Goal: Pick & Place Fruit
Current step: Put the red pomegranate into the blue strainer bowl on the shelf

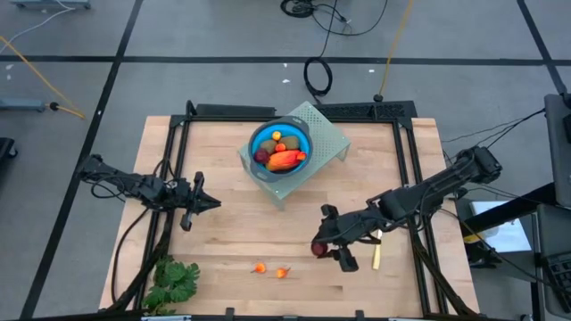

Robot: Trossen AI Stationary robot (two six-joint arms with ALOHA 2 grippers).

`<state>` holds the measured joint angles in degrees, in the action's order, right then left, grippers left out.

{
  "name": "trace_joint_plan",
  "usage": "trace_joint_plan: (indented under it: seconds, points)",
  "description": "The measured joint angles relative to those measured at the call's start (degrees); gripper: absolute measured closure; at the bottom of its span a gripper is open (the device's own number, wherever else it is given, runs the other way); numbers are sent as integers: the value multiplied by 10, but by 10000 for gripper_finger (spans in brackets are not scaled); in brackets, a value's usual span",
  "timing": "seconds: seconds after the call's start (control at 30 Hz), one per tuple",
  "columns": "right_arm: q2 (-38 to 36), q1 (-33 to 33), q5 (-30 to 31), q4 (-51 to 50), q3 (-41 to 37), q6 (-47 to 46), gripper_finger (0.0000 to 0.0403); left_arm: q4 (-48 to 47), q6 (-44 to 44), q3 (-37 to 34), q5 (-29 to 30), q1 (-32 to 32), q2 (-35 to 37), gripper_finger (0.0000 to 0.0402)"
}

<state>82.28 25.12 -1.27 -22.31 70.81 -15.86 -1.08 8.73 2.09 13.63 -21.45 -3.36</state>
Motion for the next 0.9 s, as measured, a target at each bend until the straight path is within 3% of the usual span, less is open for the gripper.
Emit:
trace_joint_plan:
  seconds: [0.27,0.53,0.9]
  points:
    - [-1,0,13,-3,0,3,188,0,0,0,0,0,0,378]
    - [-1,2,163,10,0,113,188,0,0,0,0,0,0,378]
    - [-1,3,314,2,0,314,188,0,0,0,0,0,0,378]
